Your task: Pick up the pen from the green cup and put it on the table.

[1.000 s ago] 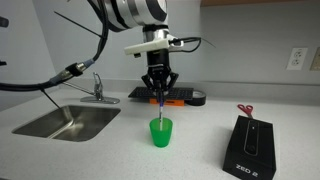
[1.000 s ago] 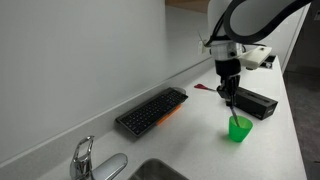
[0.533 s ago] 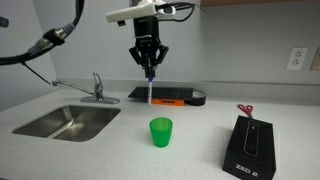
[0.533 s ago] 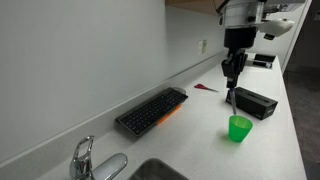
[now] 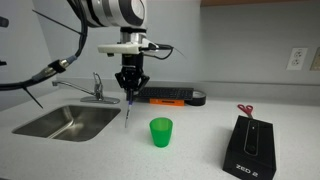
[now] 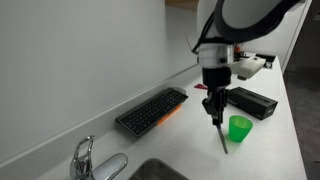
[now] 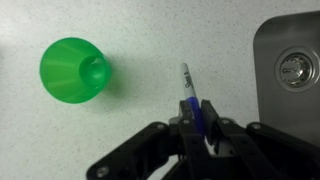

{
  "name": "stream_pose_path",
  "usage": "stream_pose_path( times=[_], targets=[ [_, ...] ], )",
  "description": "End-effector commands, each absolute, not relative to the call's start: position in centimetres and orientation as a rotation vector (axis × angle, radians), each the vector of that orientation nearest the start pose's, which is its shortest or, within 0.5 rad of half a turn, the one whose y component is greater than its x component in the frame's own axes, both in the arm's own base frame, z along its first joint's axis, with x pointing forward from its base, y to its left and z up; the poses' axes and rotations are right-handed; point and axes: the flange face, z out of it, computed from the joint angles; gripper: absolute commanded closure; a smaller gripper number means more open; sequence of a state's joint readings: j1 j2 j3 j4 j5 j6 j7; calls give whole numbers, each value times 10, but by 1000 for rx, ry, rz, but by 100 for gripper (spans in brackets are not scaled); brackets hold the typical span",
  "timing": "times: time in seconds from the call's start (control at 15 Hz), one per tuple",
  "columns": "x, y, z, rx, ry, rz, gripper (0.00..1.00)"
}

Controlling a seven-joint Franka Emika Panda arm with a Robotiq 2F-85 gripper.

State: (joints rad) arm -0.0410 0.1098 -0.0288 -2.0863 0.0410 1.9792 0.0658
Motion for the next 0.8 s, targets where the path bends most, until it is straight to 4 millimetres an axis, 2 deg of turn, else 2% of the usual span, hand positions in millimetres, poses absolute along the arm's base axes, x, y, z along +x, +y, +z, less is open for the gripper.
stream_pose_path(
  times=[0.0,0.13,0.27,0.33,0.4,0.47,0.73],
  targets=[
    [564,-25,308,-3059,274,432,96],
    [574,-24,290,-3058,297,466,96],
    [584,-23,282,-3062,325,459,96],
    [587,-22,281,-3069,346,440,93],
    [589,-21,280,-3070,356,439,60],
    [590,-19,280,-3075,371,423,59],
    [593,-8,279,-3095,412,332,30]
  ],
)
